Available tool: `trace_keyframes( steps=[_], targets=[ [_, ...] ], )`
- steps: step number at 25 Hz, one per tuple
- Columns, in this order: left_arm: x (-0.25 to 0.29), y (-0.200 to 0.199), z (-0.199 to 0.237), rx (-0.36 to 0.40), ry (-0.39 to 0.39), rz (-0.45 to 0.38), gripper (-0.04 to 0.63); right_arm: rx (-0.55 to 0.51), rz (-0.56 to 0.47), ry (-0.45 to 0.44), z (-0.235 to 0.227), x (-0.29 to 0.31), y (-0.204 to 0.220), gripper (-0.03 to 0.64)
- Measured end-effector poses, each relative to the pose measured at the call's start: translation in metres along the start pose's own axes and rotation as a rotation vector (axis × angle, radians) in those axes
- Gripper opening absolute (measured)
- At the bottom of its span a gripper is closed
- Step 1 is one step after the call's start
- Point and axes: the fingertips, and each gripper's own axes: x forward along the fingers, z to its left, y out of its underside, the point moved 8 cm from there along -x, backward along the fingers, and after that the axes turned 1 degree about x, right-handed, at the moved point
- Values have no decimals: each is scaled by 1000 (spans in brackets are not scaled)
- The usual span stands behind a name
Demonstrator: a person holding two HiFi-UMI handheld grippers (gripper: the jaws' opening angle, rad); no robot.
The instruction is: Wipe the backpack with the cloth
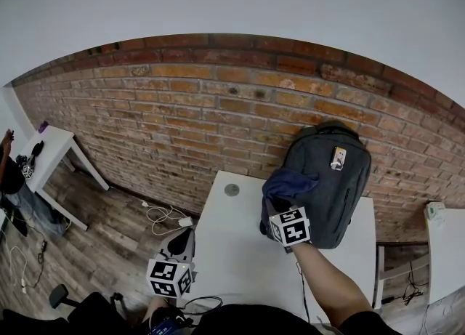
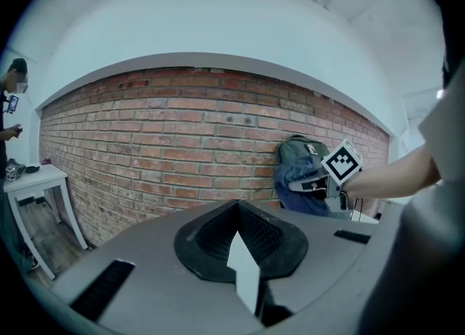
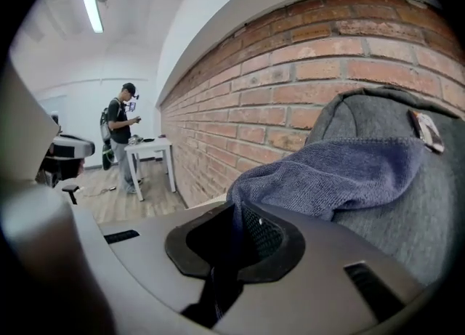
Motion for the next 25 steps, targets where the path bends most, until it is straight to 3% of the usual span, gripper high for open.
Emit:
trace_keyframes(
  steps=[15,25],
  targets=[
    [-1,0,-7,18,20,9,-3,66,184,-50,45,-12,113,30],
    [4,0,-19,28,53,10,-3,128,202,-11,37,-42,149,30]
  ],
)
